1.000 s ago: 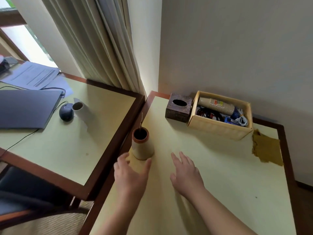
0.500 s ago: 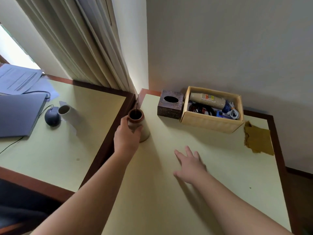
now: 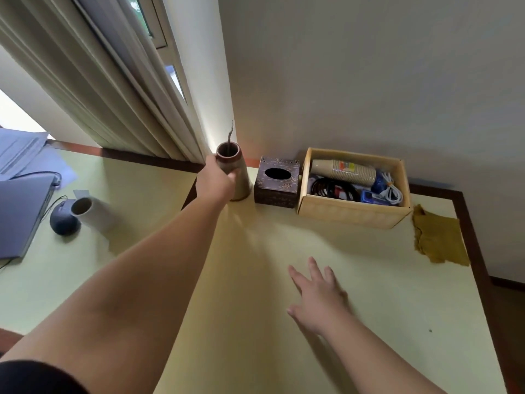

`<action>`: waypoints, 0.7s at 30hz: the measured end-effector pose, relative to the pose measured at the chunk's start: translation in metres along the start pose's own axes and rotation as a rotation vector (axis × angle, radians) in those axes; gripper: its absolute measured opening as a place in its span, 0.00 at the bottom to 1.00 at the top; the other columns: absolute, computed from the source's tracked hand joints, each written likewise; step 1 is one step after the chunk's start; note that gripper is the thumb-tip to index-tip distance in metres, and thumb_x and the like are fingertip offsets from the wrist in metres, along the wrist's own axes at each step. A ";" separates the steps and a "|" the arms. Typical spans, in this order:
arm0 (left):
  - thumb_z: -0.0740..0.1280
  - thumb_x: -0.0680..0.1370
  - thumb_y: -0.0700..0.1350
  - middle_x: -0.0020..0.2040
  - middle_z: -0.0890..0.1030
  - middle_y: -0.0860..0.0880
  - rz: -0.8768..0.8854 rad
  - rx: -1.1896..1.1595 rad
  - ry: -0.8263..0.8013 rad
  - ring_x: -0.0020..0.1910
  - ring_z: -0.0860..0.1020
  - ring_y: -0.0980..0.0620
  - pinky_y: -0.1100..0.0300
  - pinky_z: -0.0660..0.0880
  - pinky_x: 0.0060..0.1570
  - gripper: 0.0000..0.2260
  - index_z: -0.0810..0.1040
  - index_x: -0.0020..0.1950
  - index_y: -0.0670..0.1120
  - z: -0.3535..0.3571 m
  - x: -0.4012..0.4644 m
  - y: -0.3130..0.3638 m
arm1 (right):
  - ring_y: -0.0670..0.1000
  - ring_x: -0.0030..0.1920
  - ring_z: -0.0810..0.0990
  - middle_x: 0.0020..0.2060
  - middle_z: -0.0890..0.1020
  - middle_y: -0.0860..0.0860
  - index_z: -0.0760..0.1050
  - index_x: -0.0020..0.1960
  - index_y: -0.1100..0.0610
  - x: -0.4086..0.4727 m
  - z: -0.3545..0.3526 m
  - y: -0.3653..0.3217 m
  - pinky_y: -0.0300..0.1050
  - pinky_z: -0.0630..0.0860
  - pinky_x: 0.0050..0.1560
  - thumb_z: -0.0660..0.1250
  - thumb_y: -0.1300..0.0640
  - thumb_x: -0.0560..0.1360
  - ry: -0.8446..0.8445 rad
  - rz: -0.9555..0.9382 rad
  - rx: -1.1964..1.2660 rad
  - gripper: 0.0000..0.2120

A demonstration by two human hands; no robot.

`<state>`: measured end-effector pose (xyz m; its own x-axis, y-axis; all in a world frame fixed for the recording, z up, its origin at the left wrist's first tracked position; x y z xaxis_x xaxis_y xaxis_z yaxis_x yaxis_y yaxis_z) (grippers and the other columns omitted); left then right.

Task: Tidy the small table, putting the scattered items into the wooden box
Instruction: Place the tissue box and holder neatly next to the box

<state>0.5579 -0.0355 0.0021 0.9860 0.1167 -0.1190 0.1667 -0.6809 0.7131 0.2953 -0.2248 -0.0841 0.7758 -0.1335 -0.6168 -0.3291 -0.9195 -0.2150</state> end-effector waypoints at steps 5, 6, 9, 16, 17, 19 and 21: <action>0.72 0.78 0.52 0.60 0.80 0.45 -0.051 -0.045 -0.011 0.51 0.75 0.47 0.54 0.71 0.51 0.22 0.71 0.69 0.50 0.009 0.023 0.014 | 0.62 0.83 0.40 0.84 0.36 0.47 0.43 0.81 0.31 0.001 0.003 0.002 0.73 0.56 0.75 0.70 0.41 0.78 -0.002 -0.006 0.004 0.44; 0.72 0.78 0.52 0.60 0.80 0.46 -0.057 -0.056 -0.015 0.52 0.75 0.47 0.53 0.72 0.52 0.22 0.70 0.70 0.50 0.011 0.025 0.016 | 0.62 0.83 0.39 0.84 0.36 0.47 0.43 0.82 0.31 0.001 0.002 0.001 0.73 0.55 0.75 0.70 0.41 0.78 -0.004 -0.006 0.007 0.44; 0.72 0.79 0.53 0.62 0.80 0.46 -0.057 -0.053 -0.028 0.57 0.78 0.45 0.51 0.74 0.57 0.25 0.69 0.73 0.50 0.010 0.026 0.021 | 0.62 0.83 0.39 0.83 0.35 0.46 0.43 0.82 0.32 0.002 0.002 0.000 0.74 0.55 0.75 0.70 0.41 0.78 -0.015 -0.002 0.015 0.44; 0.71 0.77 0.58 0.71 0.71 0.42 0.010 0.098 -0.053 0.67 0.73 0.40 0.43 0.74 0.67 0.35 0.62 0.79 0.46 0.036 -0.041 0.004 | 0.59 0.79 0.59 0.83 0.56 0.48 0.58 0.81 0.37 0.003 -0.031 0.010 0.60 0.67 0.73 0.63 0.44 0.80 0.079 -0.045 0.069 0.31; 0.70 0.78 0.58 0.74 0.69 0.43 0.125 0.178 -0.075 0.71 0.70 0.40 0.44 0.70 0.71 0.36 0.60 0.81 0.47 0.043 -0.055 0.005 | 0.58 0.76 0.65 0.80 0.63 0.49 0.62 0.80 0.39 0.003 -0.045 0.016 0.56 0.71 0.69 0.62 0.45 0.80 0.190 -0.063 0.086 0.29; 0.67 0.81 0.58 0.80 0.63 0.43 0.306 0.333 -0.146 0.77 0.62 0.41 0.47 0.61 0.76 0.35 0.55 0.84 0.51 0.054 -0.075 0.009 | 0.56 0.69 0.72 0.72 0.71 0.50 0.69 0.77 0.44 0.000 -0.077 0.032 0.54 0.76 0.63 0.63 0.49 0.79 0.488 -0.067 0.143 0.26; 0.61 0.83 0.59 0.84 0.55 0.43 0.398 0.503 -0.226 0.82 0.53 0.40 0.49 0.52 0.80 0.34 0.50 0.85 0.53 0.062 -0.080 0.011 | 0.54 0.65 0.73 0.67 0.72 0.51 0.70 0.76 0.45 -0.007 -0.110 0.058 0.55 0.79 0.58 0.67 0.51 0.79 0.768 0.007 0.266 0.26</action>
<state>0.4812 -0.0972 -0.0229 0.9396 -0.3292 -0.0941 -0.2823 -0.9003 0.3312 0.3300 -0.3178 -0.0093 0.8944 -0.4442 0.0522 -0.3772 -0.8117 -0.4459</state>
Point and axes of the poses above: each hand's wrist, its own x-axis towards the middle knuckle, its own z-axis out of the palm, y = z × x, the point moved 5 cm from there along x, towards the middle knuckle
